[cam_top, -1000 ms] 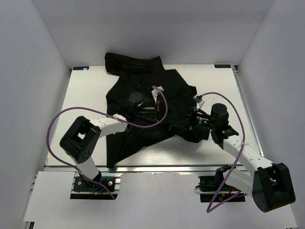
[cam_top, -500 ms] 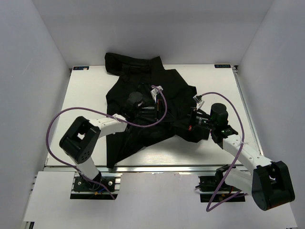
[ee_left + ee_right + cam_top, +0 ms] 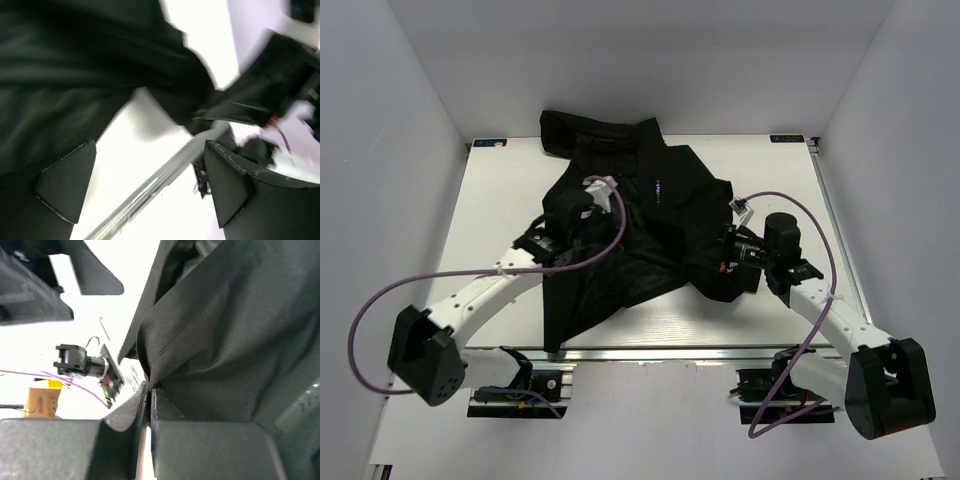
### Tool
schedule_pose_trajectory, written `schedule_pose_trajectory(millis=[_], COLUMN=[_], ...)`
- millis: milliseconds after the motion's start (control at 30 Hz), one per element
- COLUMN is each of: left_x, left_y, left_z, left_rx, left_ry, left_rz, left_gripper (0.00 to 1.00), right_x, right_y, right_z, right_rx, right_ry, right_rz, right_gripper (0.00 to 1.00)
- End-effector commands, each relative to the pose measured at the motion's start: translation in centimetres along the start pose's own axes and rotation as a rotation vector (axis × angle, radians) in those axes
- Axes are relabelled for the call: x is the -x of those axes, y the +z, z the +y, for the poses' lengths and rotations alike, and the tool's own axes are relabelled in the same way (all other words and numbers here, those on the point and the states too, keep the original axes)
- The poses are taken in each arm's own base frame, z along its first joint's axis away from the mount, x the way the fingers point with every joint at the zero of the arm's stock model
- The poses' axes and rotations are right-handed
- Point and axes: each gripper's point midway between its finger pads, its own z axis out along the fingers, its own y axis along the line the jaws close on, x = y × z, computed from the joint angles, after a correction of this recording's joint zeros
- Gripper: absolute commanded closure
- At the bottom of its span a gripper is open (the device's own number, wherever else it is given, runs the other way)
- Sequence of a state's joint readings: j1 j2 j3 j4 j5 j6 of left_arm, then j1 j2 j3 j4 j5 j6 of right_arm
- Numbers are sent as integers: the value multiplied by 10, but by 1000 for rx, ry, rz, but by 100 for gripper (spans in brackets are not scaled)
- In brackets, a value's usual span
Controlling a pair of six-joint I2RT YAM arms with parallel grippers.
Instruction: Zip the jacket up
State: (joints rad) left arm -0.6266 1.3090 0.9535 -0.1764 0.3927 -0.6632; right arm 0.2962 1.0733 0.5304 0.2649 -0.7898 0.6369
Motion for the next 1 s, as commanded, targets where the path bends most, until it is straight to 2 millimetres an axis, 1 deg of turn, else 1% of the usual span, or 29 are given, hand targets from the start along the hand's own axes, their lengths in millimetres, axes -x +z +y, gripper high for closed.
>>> schedule_pose_trajectory(millis=[0,33,100,133,167,200,233,267,300,367,400,433,467,500,533,567,600,633,667,700,767,800,833,867,900,933,967], left_x=[-17,-35,-49,-65,-69,-69,-66,-70,-70,-71,-73,-70,-77,-78,-74,-80,-78,-76,-83,-74,-66,-59,-52,-46,-36,-38,-17], left_y=[-57,-75,-89,-93,-91,-92,-87,-85,-84,-78,-77,-70,-62,-58,-49,-42,-35,-29,-24,-18,-10,-1,8,13,27,35,44], left_z=[93,118,145,158,161,168,171,177,182,192,198,200,204,206,208,216,214,216,223,224,231,237,236,239,239,243,237], left_rx=[540,669,748,773,764,769,759,763,764,780,790,771,759,754,730,732,702,689,701,696,690,681,645,625,584,573,542], left_ry=[-171,-228,-325,-357,-385,-406,-416,-423,-430,-439,-451,-448,-451,-450,-440,-443,-432,-428,-428,-416,-393,-395,-393,-388,-382,-382,-363], left_rz=[10,50,53,67,65,47,21,19,11,16,21,16,55,66,61,95,111,122,163,157,147,148,142,142,141,162,145], left_gripper=[2,2,2,2,2,2,2,2,2,2,2,2,2,2,2,2,2,2,2,2,2,2,2,2,2,2,2], right_x=[10,9,6,9,7,7,9,5,-5,-6,-7,-6,5,2,2,6,12,12,16,18,22,30,33,34,46,65,76], right_y=[1,1,6,9,13,17,25,32,39,48,56,59,64,69,71,74,83,86,92,95,98,105,104,104,105,110,106], right_z=[-3,-8,-21,-24,-33,-38,-46,-55,-69,-73,-82,-87,-94,-109,-117,-126,-137,-142,-155,-161,-180,-191,-199,-213,-227,-227,-235], right_rx=[-21,-37,-77,-91,-142,-164,-198,-247,-277,-264,-274,-286,-327,-364,-391,-429,-449,-469,-500,-517,-590,-616,-649,-695,-726,-725,-741], right_ry=[-88,-90,-88,-99,-113,-130,-143,-168,-138,-115,-90,-89,-111,-110,-105,-107,-99,-84,-83,-85,-93,-97,-99,-100,-109,-122,-122], right_rz=[28,40,57,51,62,70,86,102,145,164,162,162,140,162,179,176,186,197,195,193,195,193,199,201,173,141,123], right_gripper=[100,100,100,100,100,100,100,100,100,100,100,100,100,100,100,100,100,100,100,100,100,100,100,100,100,100,100])
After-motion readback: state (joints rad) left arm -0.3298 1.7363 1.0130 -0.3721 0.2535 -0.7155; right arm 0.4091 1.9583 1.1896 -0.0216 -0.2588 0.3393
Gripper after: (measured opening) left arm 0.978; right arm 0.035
